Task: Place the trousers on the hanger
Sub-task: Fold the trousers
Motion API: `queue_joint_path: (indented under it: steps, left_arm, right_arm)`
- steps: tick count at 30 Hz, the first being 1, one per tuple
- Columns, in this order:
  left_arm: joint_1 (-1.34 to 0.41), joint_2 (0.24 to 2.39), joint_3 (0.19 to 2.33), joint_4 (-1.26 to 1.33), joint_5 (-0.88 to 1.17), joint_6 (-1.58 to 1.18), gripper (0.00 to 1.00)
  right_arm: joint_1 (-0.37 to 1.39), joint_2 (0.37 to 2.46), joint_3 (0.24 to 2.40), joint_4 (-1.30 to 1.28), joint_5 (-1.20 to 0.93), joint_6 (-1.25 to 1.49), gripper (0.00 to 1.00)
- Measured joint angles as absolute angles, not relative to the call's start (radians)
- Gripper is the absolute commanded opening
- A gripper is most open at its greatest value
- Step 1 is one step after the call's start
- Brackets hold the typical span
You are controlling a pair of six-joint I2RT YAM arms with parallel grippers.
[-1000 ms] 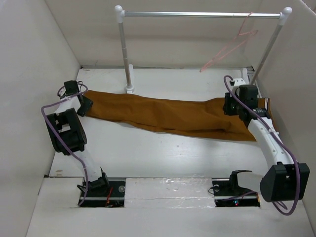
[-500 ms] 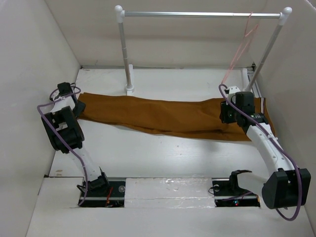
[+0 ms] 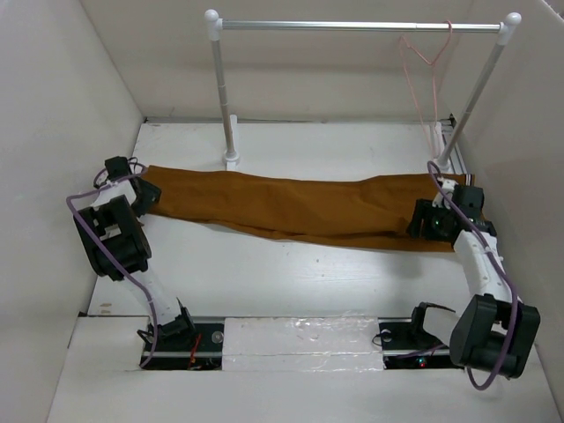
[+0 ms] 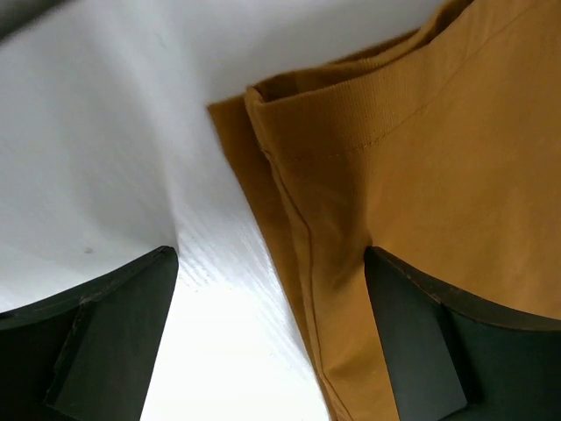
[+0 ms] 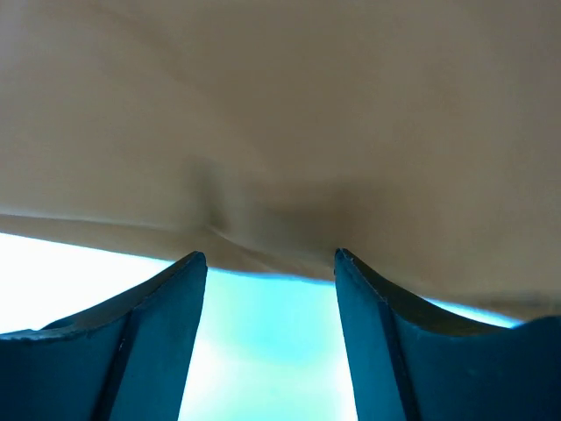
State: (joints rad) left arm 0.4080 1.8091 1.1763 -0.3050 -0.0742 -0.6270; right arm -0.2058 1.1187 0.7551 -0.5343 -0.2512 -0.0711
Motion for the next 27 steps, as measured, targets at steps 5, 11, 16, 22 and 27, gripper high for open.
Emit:
queue_joint_path:
  steps: [5, 11, 16, 22, 27]
  left_arm:
    - [0.392, 1.831, 1.178, -0.287, -0.062, -0.639, 0.35]
    - [0.385, 1.853, 1.203, -0.29, -0.07, -0.622, 0.0]
    - [0.404, 1.852, 1.201, -0.292, -0.095, -0.622, 0.0]
    - [0.418, 1.752, 1.085, -0.285, -0.207, -0.622, 0.0]
    - [0.422, 1.581, 0.988, -0.339, -0.303, -0.633, 0.0]
  right_arm:
    - [-0.358, 1.076, 0.675, -0.547, -0.324, -0.032, 0.65]
    - [-0.363, 1.075, 0.666, -0.546, -0.313, -0.025, 0.66]
    - [-0.367, 1.14, 0.638, -0.483, -0.31, -0.026, 0.45]
    - [-0.366, 1.242, 0.639, -0.454, -0.286, -0.025, 0.0]
    - [-0.368, 1.132, 0.641, -0.48, -0.275, -0.029, 0.2]
